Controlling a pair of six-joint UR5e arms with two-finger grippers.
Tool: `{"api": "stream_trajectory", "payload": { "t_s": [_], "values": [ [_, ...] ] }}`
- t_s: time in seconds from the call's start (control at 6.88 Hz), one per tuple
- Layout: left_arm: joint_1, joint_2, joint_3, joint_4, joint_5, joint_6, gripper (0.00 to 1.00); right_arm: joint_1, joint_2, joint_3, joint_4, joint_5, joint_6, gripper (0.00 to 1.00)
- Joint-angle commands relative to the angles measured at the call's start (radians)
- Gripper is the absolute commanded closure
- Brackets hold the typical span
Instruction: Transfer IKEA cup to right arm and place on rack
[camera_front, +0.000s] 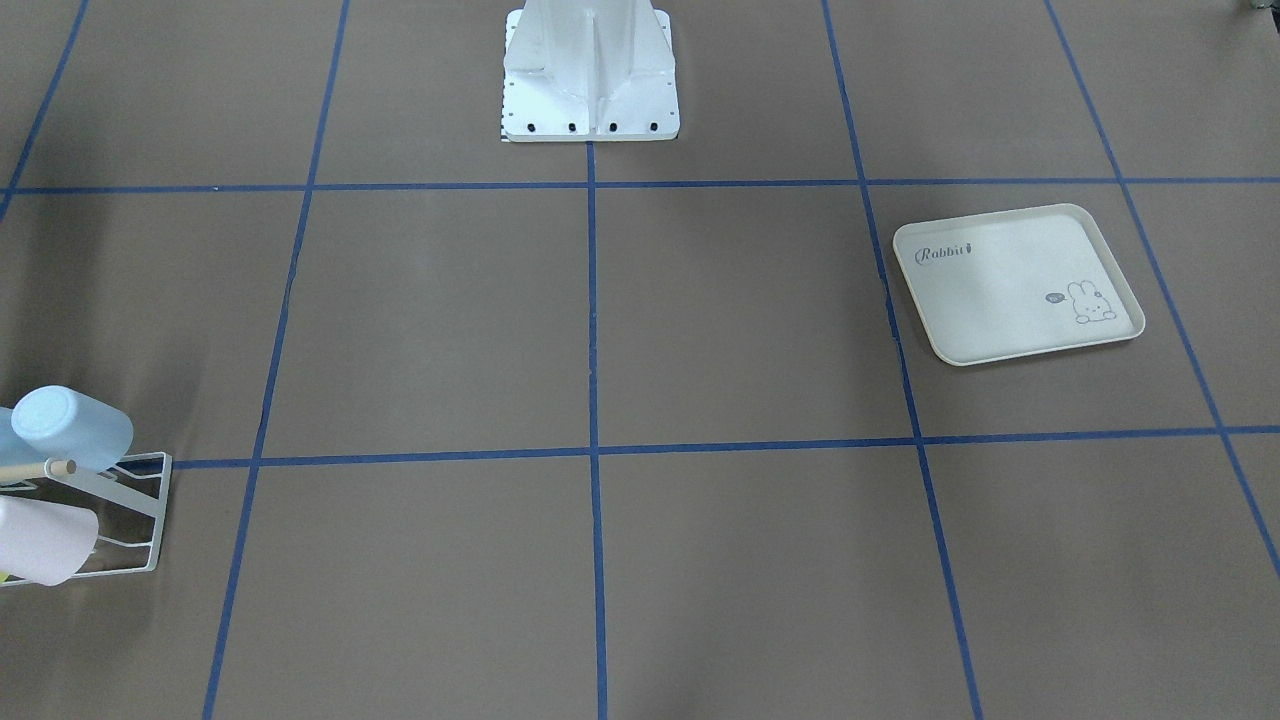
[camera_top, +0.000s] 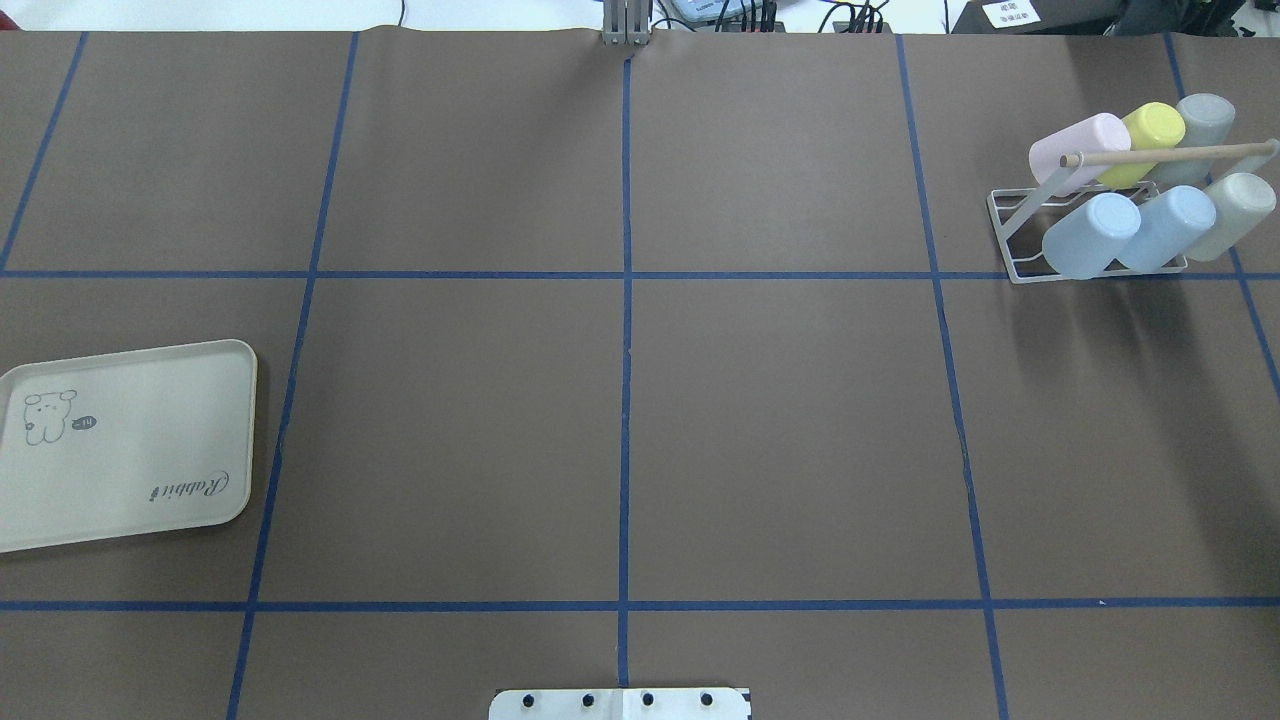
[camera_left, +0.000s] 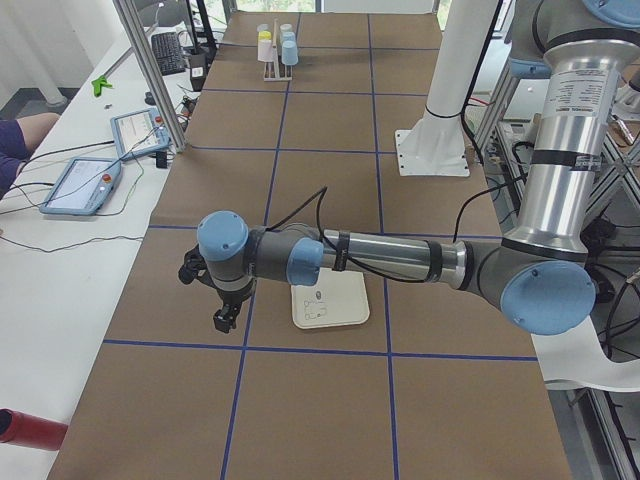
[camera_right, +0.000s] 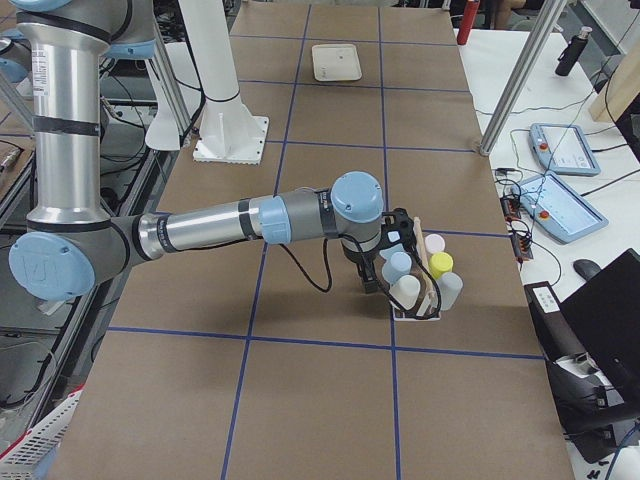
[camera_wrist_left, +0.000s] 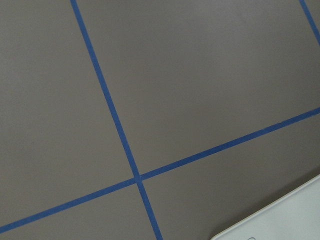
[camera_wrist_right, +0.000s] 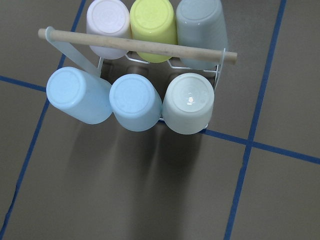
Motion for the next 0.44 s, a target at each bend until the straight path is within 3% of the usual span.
{"api": "stream_trajectory", "payload": {
  "t_s": [0.0, 0.29],
  "values": [
    [0.0, 0.099, 0.024, -0.08, 0.09, -0.002, 0.0, 0.001, -0.025, -0.022, 0.03, -0.043, 0.002, 0.0],
    [0.0, 0.098, 0.03, -0.07, 0.084, -0.005, 0.0, -0.001, -0.002, -0.101, 0.017, -0.077, 0.004, 0.0]
  ]
}}
